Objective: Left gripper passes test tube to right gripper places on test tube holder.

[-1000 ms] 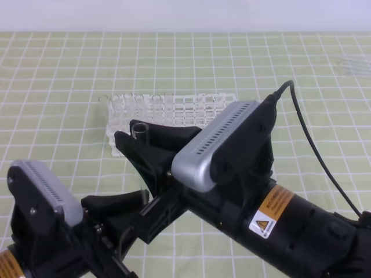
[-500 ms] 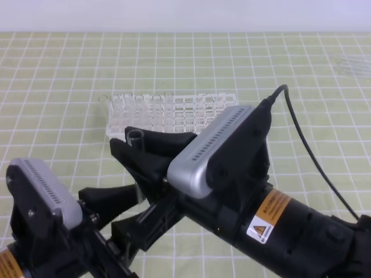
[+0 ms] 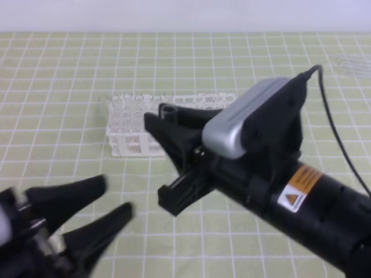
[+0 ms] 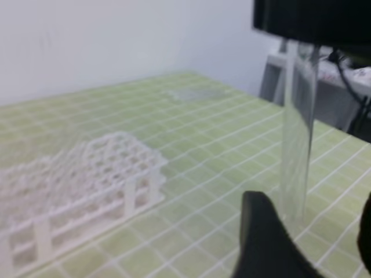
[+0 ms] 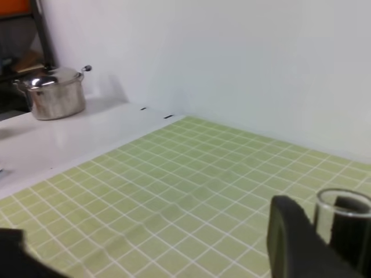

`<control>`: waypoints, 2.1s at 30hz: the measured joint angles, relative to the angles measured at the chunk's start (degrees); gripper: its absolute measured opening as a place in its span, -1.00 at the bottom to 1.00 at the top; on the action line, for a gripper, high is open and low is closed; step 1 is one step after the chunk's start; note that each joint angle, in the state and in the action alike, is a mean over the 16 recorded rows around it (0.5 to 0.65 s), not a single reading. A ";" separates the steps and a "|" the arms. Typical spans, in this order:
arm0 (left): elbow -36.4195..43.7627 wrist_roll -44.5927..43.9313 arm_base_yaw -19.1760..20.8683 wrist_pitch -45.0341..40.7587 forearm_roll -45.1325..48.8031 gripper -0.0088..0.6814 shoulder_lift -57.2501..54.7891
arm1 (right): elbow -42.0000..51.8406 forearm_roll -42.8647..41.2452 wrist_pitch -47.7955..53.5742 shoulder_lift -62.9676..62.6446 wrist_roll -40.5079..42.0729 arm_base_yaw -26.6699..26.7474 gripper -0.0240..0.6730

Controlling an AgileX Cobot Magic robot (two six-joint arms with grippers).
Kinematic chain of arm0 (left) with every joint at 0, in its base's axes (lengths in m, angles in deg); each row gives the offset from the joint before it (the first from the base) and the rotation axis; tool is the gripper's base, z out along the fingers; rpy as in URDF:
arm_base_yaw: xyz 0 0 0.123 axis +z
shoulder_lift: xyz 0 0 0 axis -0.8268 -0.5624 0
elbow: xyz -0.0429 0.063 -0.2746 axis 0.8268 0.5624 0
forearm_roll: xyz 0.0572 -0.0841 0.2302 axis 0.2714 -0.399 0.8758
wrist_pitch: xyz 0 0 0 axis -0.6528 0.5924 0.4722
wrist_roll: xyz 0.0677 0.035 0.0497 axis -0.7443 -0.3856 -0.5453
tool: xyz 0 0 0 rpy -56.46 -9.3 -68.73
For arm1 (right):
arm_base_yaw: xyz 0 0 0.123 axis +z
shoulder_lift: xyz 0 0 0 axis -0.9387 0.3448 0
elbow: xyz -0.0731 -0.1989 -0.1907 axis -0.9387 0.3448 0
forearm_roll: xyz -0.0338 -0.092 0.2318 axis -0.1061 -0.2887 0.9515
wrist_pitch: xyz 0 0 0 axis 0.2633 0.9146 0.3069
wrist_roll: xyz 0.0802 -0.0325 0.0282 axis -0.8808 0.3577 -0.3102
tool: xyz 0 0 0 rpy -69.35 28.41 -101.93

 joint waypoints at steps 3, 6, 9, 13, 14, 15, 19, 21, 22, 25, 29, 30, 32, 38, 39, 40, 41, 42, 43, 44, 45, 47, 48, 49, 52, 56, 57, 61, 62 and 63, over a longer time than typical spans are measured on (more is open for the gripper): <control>0.27 1.01 0.00 -5.17 -0.04 -0.90 5.49 | 0.00 0.42 1.46 -0.67 0.54 -0.93 -0.90; 1.26 2.00 0.00 -9.62 -0.08 -0.92 10.63 | 0.00 0.47 2.60 -1.08 0.74 -1.54 -0.90; 3.16 2.98 -0.01 -11.64 -0.13 -0.94 15.01 | 0.00 0.38 3.29 -1.24 0.78 -1.77 -0.90; 7.60 4.04 -0.01 -9.13 -0.17 -0.96 19.11 | 0.00 0.26 4.00 -1.26 0.80 -1.81 -0.90; 8.77 4.22 -0.01 -8.42 -0.17 -0.97 19.86 | 0.00 0.23 4.12 -1.26 0.81 -1.81 -0.90; 9.96 4.23 -0.01 -7.55 -0.14 -0.97 20.43 | 0.00 0.20 4.21 -1.26 0.85 -1.81 -0.90; 14.43 4.18 0.01 -4.06 0.06 -0.97 21.75 | 0.00 0.12 4.34 -1.26 1.20 -1.81 -0.90; 16.16 4.18 0.01 -2.90 0.16 -0.97 21.95 | 0.00 0.08 4.38 -1.26 1.39 -1.82 -0.90; 17.00 4.16 0.01 -2.26 0.22 -0.98 22.01 | 0.00 0.07 4.41 -1.26 1.48 -1.86 -0.90; 18.64 4.13 0.02 -1.70 0.37 -0.98 22.01 | 0.00 0.06 4.49 -1.26 1.77 -2.26 -0.90; 18.86 4.15 0.01 -3.99 0.54 -0.98 22.05 | 0.00 0.06 4.62 -1.26 2.18 -3.84 -0.90; 18.88 4.14 0.01 -4.30 0.58 -0.98 22.03 | 0.00 0.06 4.66 -1.26 2.28 -4.44 -0.90; 18.88 4.14 0.01 -4.73 0.60 -0.98 22.05 | 0.00 0.05 4.71 -1.26 2.38 -5.83 -0.90; 18.83 4.18 -0.01 -5.23 0.56 -0.98 22.09 | 0.00 -0.27 4.11 -1.18 2.48 -11.37 -0.90; 18.85 4.19 0.00 -5.23 0.56 -0.98 22.07 | 0.00 -0.38 3.76 -1.12 2.50 -12.38 -0.90; 18.83 4.20 -0.01 -5.28 0.55 -0.98 22.09 | 0.00 -0.49 3.37 -1.06 2.51 -13.38 -0.90; 18.85 4.21 0.00 -5.28 0.55 -0.98 22.07 | 0.00 -0.59 2.98 -0.99 2.51 -14.32 -0.90; 18.88 4.21 0.01 -5.23 0.55 -0.98 22.05 | 0.00 -0.71 2.57 -0.92 2.50 -15.19 -0.90; 18.88 4.22 0.01 -5.23 0.55 -0.98 22.03 | 0.00 -0.82 2.14 -0.85 2.50 -15.99 -0.90; 18.90 4.22 0.02 -5.18 0.55 -0.98 22.01 | 0.00 -0.94 1.69 -0.79 2.50 -16.71 -0.90; 18.93 4.22 0.02 -5.18 0.55 -0.98 21.99 | 0.00 -1.06 1.24 -0.72 2.50 -17.34 -0.90; 18.90 4.22 0.02 -5.23 0.55 -0.98 22.01 | 0.00 -1.30 0.34 -0.58 2.50 -18.40 -0.90; 18.88 4.23 0.02 -5.28 0.55 -0.98 22.01 | 0.00 -1.42 -0.12 -0.51 2.50 -18.82 -0.90; 18.88 4.23 0.02 -5.28 0.55 -0.98 22.01 | 0.00 -1.52 -0.56 -0.45 2.50 -19.18 -0.90; 18.88 4.23 0.02 -5.23 0.55 -0.98 22.01 | 0.00 -1.79 -1.55 -0.25 2.50 -19.97 -0.90; 18.85 4.23 0.01 -5.23 0.55 -0.98 22.03 | 0.27 -1.97 -2.25 -0.17 2.37 -20.82 -0.90; 18.85 4.23 0.01 -5.23 0.55 -0.98 22.03 | 0.44 -2.15 -2.62 -0.16 2.23 -21.07 -0.90; 18.83 4.23 0.00 -5.28 0.55 -0.98 22.07 | 1.05 -3.97 -4.91 0.31 1.02 -22.16 -0.90; 18.83 4.23 0.00 -5.28 0.55 -0.98 22.07 | 1.13 -4.60 -5.62 0.61 0.56 -22.43 -0.90; 18.85 4.23 0.01 -5.23 0.55 -0.98 22.05 | 1.16 -5.28 -6.33 1.00 0.08 -22.70 -0.90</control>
